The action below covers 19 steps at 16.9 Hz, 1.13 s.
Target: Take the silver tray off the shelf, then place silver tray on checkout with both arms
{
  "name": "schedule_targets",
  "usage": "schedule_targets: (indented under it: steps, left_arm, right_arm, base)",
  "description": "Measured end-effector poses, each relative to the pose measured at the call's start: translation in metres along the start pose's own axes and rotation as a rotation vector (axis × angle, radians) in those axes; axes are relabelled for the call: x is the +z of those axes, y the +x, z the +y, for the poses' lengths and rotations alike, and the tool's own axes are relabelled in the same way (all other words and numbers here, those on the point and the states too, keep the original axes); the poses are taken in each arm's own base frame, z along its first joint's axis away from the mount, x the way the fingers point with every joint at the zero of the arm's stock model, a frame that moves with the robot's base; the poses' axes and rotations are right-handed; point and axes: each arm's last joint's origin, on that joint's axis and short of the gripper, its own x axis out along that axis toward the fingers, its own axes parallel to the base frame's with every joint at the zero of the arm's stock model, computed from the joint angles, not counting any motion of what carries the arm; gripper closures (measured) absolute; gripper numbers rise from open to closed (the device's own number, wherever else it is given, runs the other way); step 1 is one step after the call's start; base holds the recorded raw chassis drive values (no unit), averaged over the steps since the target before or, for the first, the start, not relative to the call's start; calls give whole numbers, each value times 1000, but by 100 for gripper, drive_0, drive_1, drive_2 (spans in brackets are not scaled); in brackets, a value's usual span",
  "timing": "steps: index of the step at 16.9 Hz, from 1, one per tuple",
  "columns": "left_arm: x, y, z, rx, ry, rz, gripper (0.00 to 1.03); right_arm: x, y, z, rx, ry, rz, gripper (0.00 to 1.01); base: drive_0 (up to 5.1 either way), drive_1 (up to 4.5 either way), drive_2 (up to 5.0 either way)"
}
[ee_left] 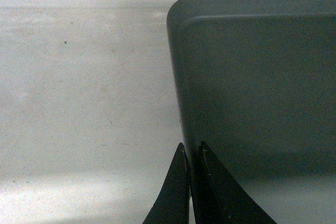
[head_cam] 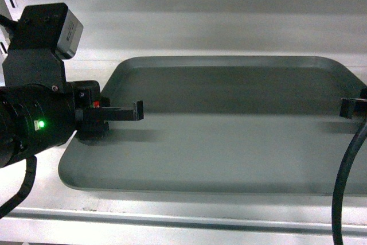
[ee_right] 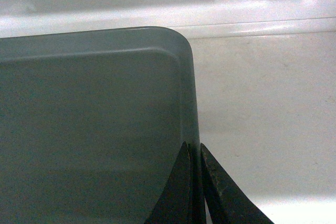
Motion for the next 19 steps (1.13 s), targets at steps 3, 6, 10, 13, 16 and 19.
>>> schedule_targets:
  steps: [3, 6, 10, 13, 16, 19]
  left_arm:
    - [11, -10, -1, -8, 0, -14, 99]
    - [23, -20, -3, -13, 1, -37, 99]
    - [31, -30, -3, -17, 7, -23, 100]
    - [31, -32, -2, -15, 7, 10, 100]
    - [30, -32, 0, -11, 5, 25, 100]
    - [30, -32, 0, -13, 4, 22, 100]
  right_arm:
    - [9, -9, -2, 4, 4, -15, 99]
    - [18, -18, -3, 7, 7, -29, 99]
    - [24, -27, -3, 12, 20, -8, 99]
    - [23, -28, -3, 14, 33, 48, 99]
    - [23, -28, -3, 16, 43, 72, 99]
    - [24, -27, -3, 17, 44, 75, 99]
  base:
    - [0, 0, 0]
    - [0, 0, 0]
    - [0, 0, 0]
    - [0, 0, 0]
    - [0, 0, 0]
    - [0, 0, 0]
